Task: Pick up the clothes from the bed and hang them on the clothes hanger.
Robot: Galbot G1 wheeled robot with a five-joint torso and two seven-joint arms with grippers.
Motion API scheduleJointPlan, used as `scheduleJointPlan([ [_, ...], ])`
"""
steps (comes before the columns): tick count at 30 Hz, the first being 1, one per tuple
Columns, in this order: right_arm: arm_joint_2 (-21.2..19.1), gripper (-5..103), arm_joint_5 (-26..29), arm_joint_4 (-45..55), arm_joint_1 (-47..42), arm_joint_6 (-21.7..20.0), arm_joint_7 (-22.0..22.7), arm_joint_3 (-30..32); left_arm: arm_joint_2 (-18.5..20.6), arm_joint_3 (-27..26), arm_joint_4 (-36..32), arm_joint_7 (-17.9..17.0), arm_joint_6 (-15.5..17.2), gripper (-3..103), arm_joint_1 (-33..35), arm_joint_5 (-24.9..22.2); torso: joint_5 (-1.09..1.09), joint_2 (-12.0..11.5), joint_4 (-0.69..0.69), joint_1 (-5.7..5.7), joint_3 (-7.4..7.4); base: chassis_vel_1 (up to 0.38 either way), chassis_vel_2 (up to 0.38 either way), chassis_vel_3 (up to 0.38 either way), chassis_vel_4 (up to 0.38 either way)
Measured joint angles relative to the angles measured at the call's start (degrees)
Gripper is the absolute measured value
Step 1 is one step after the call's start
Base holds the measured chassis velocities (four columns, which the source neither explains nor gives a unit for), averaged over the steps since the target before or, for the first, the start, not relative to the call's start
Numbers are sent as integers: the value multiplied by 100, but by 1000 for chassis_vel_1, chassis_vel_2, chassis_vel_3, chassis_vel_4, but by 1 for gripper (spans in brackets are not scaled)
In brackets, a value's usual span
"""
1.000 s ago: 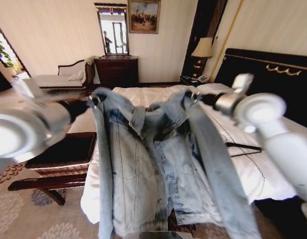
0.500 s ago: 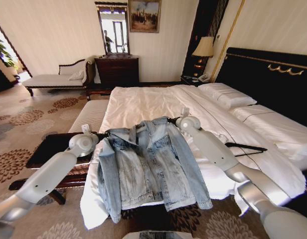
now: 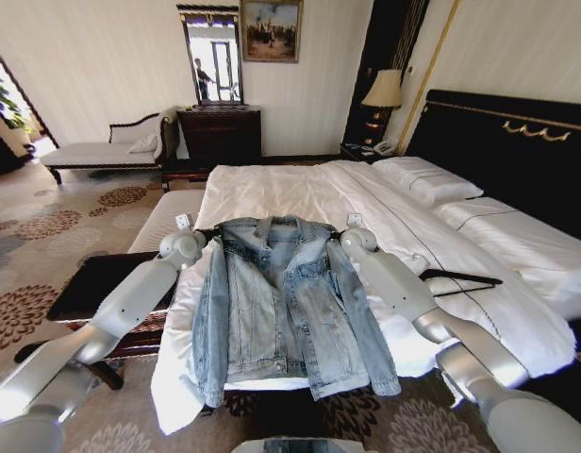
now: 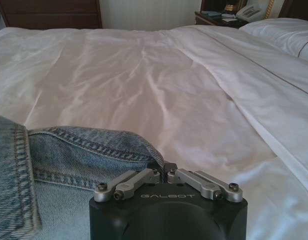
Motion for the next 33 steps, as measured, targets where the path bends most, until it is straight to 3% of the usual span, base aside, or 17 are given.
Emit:
scheduleJointPlan([
  [3,550,2,-250,-661,95,92,-122,-62,-214,53,333,-9,-59,4,146,245,0,-1,10,3,2,0,0,0,0],
  [7,849,2,-478,-1168,168,287,-298,-66,-435,4,635,-40,-40,4,172,477,-1,-1,5,4,2,0,0,0,0],
  [10,913,-2,-520,-1259,178,358,-453,-73,-465,-84,666,-40,86,5,178,507,1,-1,2,4,2,0,0,0,0],
  [12,863,8,-523,-1134,146,398,-557,-97,-402,-176,506,-37,189,10,235,518,2,-1,2,3,2,0,0,0,0],
  [14,700,13,-476,-837,49,399,-571,-129,-221,-320,86,-61,287,21,379,519,3,-1,3,3,1,0,0,0,0],
  [15,700,13,-476,-837,49,399,-571,-129,-221,-320,86,-61,287,21,379,519,3,-1,3,3,1,0,0,0,0],
  [17,508,24,-453,-595,-36,397,-570,-153,-36,-374,-309,-112,333,26,514,525,2,-1,7,3,1,0,0,0,0],
  [18,268,30,-434,-366,-129,394,-569,-156,176,-378,-678,-128,348,38,648,630,2,-1,8,2,1,0,0,0,0],
  [20,145,35,-422,-261,-179,385,-565,-147,274,-378,-818,-129,340,38,712,722,2,-1,7,1,1,0,0,0,0],
  [24,-448,51,-450,411,-579,404,-516,14,599,-570,-1345,-115,4,59,1132,1208,2,-1,1,1,0,0,0,0,0],
  [25,-448,51,-450,411,-579,404,-516,14,599,-570,-1345,-115,4,59,1132,1208,2,-1,1,1,0,0,0,0,0],
  [28,-907,62,-445,1262,-1131,505,-510,252,954,-1160,-1987,-124,-189,70,1869,1362,2,-2,1,2,1,0,0,0,0],
  [29,-1081,68,-443,1607,-1389,574,-523,402,1136,-1445,-2311,-40,-346,76,2246,1614,2,-1,3,2,1,0,0,0,0],
  [30,-1081,68,-443,1607,-1389,574,-523,402,1136,-1445,-2311,-40,-346,76,2246,1614,2,-1,3,2,1,0,0,0,0],
  [32,-1248,79,-456,1965,-1670,651,-549,607,1313,-1740,-2716,67,-529,81,2717,1881,4,-1,6,1,0,0,0,0,0],
  [33,-1433,84,-545,2433,-2058,741,-593,915,1424,-2147,-3178,167,-760,91,3377,2170,1,-1,8,0,-1,0,0,0,0],
])
